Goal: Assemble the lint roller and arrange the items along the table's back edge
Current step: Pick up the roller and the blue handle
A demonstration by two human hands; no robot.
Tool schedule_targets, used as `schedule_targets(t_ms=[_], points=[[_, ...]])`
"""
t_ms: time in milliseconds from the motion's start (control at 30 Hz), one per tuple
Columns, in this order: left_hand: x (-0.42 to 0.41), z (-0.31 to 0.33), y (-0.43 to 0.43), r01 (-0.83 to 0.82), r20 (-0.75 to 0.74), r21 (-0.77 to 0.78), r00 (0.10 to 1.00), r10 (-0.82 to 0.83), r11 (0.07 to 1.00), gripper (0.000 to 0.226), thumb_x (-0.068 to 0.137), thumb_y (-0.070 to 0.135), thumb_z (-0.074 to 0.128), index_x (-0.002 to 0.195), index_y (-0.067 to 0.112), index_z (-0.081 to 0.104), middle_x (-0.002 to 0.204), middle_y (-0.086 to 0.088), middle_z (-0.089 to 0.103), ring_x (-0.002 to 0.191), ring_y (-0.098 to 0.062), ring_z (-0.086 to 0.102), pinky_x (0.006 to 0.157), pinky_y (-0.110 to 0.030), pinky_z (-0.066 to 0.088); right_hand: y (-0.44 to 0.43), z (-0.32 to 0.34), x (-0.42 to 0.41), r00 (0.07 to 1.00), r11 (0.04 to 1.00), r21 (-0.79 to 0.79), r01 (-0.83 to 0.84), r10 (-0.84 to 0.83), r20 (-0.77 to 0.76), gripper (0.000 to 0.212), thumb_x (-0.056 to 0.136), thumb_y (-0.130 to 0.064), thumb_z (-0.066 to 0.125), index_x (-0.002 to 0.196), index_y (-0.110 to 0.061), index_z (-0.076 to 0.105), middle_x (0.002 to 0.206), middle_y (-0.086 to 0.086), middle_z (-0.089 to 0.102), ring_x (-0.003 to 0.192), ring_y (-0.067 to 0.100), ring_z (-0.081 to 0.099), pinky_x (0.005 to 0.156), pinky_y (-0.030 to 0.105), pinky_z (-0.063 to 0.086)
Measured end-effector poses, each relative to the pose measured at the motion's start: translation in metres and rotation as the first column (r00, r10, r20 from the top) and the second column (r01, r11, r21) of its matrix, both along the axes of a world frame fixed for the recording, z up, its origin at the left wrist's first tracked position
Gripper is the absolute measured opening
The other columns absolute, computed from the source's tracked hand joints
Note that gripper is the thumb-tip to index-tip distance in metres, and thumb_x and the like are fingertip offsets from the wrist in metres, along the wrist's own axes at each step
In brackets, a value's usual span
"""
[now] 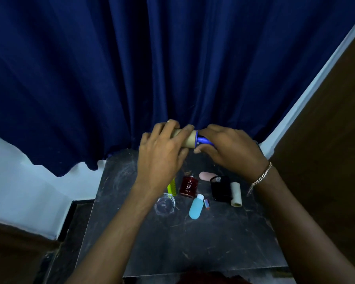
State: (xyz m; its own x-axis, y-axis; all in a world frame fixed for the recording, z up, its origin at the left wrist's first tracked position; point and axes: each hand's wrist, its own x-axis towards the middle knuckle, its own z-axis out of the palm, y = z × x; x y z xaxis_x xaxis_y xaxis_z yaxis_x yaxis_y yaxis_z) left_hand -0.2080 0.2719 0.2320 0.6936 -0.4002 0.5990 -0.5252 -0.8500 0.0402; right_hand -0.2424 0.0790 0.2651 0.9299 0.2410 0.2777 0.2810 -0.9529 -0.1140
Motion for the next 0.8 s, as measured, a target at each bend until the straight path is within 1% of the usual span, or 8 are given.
schedule_targets(t_ms=[167, 300, 433, 500, 567, 667, 733, 800], points=[[0.006, 0.007, 0.037, -0.091, -0.043, -0.099, 0.995, 0.087, 0.991, 0.06, 0.079, 0.042, 0.081, 0.135, 0.043, 0.061, 0.12, 0.012, 0.06, 0.113, -0.016, 0.059, 0.064, -0.035, 0.056, -0.019, 0.006, -0.003, 0.999, 0.997, 0.063, -0.039, 0.041, -0.031, 0.053, 0.088, -0.069, 0.04, 0.12, -0.034, 0.064, 0.095, -0.013, 0.059, 0.085, 0.014, 0.063, 0.068, 0.035, 0.051], [0.005, 0.004, 0.058, -0.142, -0.072, -0.109, 0.988, 0.135, 0.984, 0.062, 0.08, 0.043, 0.082, 0.137, 0.043, 0.059, 0.12, 0.012, 0.06, 0.112, -0.015, 0.061, 0.061, -0.036, 0.057, -0.024, 0.003, -0.005, 0.995, 0.992, 0.102, -0.068, 0.074, -0.062, 0.062, 0.085, -0.073, 0.035, 0.122, -0.034, 0.065, 0.093, -0.013, 0.059, 0.082, 0.01, 0.059, 0.069, 0.036, 0.052], [0.0, 0.001, 0.06, -0.117, -0.137, -0.13, 0.986, 0.099, 0.985, 0.062, 0.082, 0.043, 0.081, 0.139, 0.041, 0.058, 0.12, 0.013, 0.06, 0.11, -0.015, 0.061, 0.062, -0.04, 0.06, -0.031, -0.006, -0.007, 0.997, 0.981, 0.191, -0.048, 0.059, -0.055, 0.053, 0.085, -0.07, 0.042, 0.117, -0.035, 0.067, 0.091, -0.013, 0.06, 0.079, 0.009, 0.059, 0.069, 0.039, 0.053], [-0.005, 0.001, 0.067, -0.133, -0.15, -0.157, 0.983, 0.11, 0.979, 0.061, 0.083, 0.043, 0.08, 0.14, 0.04, 0.058, 0.12, 0.013, 0.061, 0.111, -0.015, 0.062, 0.064, -0.042, 0.061, -0.028, -0.01, -0.003, 0.995, 0.973, 0.222, -0.064, 0.079, -0.062, 0.047, 0.087, -0.065, 0.047, 0.112, -0.032, 0.069, 0.09, -0.01, 0.061, 0.079, 0.012, 0.062, 0.071, 0.042, 0.054], [-0.008, -0.001, 0.073, -0.154, -0.158, -0.183, 0.979, 0.126, 0.971, 0.061, 0.084, 0.042, 0.08, 0.14, 0.04, 0.057, 0.121, 0.013, 0.061, 0.111, -0.016, 0.062, 0.066, -0.044, 0.061, -0.022, -0.016, 0.001, 0.995, 0.959, 0.274, -0.069, 0.087, -0.053, 0.042, 0.087, -0.062, 0.052, 0.107, -0.029, 0.07, 0.087, -0.008, 0.061, 0.078, 0.012, 0.062, 0.072, 0.041, 0.053], [-0.015, -0.005, 0.083, -0.169, -0.175, -0.197, 0.975, 0.135, 0.966, 0.06, 0.085, 0.041, 0.078, 0.141, 0.039, 0.056, 0.121, 0.012, 0.061, 0.11, -0.016, 0.062, 0.07, -0.045, 0.061, -0.007, -0.029, 0.006, 0.991, 0.899, 0.429, -0.085, 0.122, -0.059, 0.034, 0.088, -0.054, 0.061, 0.102, -0.024, 0.071, 0.084, -0.008, 0.064, 0.078, 0.01, 0.062, 0.074, 0.035, 0.053], [-0.019, -0.009, 0.09, -0.174, -0.191, -0.206, 0.972, 0.135, 0.963, 0.06, 0.086, 0.038, 0.078, 0.142, 0.037, 0.056, 0.121, 0.01, 0.061, 0.108, -0.017, 0.062, 0.073, -0.045, 0.061, 0.007, -0.04, 0.009, 0.985, 0.843, 0.532, -0.076, 0.145, -0.089, 0.03, 0.088, -0.05, 0.064, 0.105, -0.026, 0.072, 0.081, -0.005, 0.067, 0.073, 0.011, 0.062, 0.072, 0.031, 0.052], [-0.025, -0.013, 0.099, -0.199, -0.22, -0.216, 0.964, 0.151, 0.956, 0.061, 0.086, 0.038, 0.077, 0.143, 0.039, 0.054, 0.121, 0.011, 0.06, 0.108, -0.016, 0.062, 0.074, -0.047, 0.06, 0.023, -0.052, 0.01, 0.977, 0.792, 0.606, -0.069, 0.177, -0.119, 0.032, 0.089, -0.051, 0.062, 0.112, -0.03, 0.071, 0.074, -0.002, 0.066, 0.067, 0.014, 0.06, 0.069, 0.029, 0.052]])
